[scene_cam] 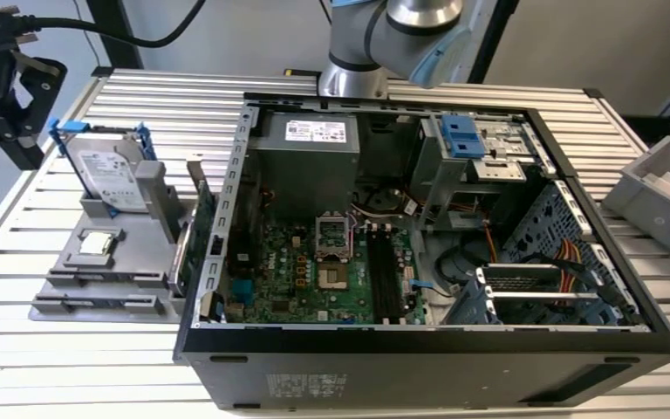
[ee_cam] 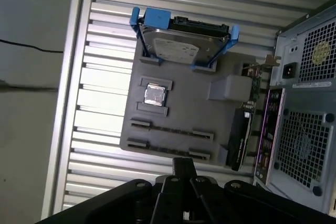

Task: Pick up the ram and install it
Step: 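Pick up the ram and move it above insertion slot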

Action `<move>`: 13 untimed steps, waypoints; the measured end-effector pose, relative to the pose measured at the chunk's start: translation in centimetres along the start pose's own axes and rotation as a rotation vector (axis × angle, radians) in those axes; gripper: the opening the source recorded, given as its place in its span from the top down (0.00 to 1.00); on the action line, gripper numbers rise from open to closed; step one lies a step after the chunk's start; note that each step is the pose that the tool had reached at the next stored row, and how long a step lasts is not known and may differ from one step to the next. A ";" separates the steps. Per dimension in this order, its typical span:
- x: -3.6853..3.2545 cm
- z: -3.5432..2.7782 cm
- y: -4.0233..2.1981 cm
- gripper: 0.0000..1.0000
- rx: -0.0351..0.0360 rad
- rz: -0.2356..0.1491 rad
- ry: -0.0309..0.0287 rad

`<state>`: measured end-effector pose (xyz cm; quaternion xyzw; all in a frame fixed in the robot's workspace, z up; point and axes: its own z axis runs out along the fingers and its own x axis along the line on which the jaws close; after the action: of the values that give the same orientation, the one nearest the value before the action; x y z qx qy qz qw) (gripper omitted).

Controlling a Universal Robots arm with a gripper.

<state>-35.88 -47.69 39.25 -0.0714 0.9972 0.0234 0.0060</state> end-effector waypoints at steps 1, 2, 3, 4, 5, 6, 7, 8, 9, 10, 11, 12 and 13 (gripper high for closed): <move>0.00 0.01 0.00 1.00 -0.0002 -0.007 0.0002; 0.00 0.00 0.00 1.00 -0.0003 -0.015 0.0006; 0.00 0.01 0.00 1.00 -0.0004 -0.023 0.0010; 0.00 0.00 0.01 1.00 -0.0005 -0.030 0.0014; 0.00 0.00 0.01 1.00 -0.0006 -0.038 0.0017; -0.01 0.00 0.01 1.00 -0.0007 -0.046 0.0021; -0.01 0.00 0.01 1.00 -0.0009 -0.056 0.0026; 0.00 0.01 0.01 1.00 -0.0011 -0.066 0.0029; 0.00 0.00 0.01 1.00 -0.0012 -0.074 0.0034; 0.00 0.00 0.01 1.00 -0.0013 -0.081 0.0037; 0.00 0.01 0.01 1.00 -0.0014 -0.086 0.0039; -0.01 0.00 0.01 1.00 -0.0014 -0.089 0.0040; -0.01 0.01 0.02 1.00 -0.0015 -0.092 0.0041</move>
<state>-35.87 -47.67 39.25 -0.1170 0.9928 0.0237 0.0050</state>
